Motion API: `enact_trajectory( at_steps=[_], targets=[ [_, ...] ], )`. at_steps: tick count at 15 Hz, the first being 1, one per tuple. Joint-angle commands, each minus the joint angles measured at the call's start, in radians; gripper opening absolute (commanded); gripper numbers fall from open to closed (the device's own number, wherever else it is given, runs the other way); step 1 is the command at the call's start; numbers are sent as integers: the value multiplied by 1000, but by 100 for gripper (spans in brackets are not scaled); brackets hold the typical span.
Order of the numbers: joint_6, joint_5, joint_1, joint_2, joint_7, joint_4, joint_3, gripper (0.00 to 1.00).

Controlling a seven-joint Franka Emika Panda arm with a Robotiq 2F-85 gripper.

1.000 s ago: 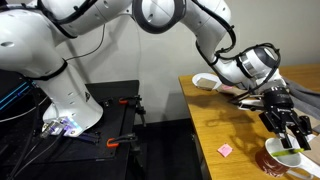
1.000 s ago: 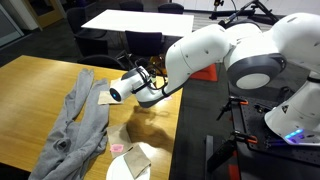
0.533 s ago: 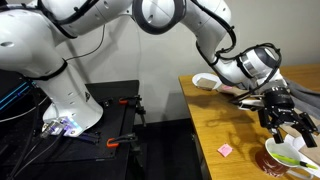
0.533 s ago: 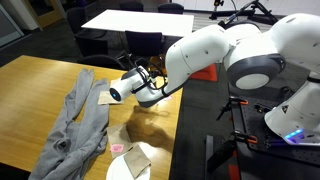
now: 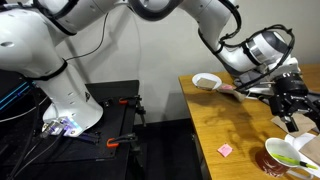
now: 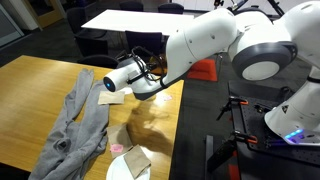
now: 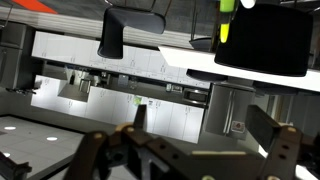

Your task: Move the cup to the right then put the marker in the cup

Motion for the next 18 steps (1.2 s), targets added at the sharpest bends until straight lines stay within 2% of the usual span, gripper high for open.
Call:
enact_trajectory(
  at_steps=[1,6,10,13,18],
  targets=[
    [73,-34,-6,-179,-87,-190,40,100],
    [273,-127,-28,-359,-196,-392,70,100],
    [418,-226,-51,-504,-212,-571,85,100],
    [487,-302,-74,-613,-198,-707,100,100],
    [572,-387,-129,-745,-212,-858,136,100]
  ],
)
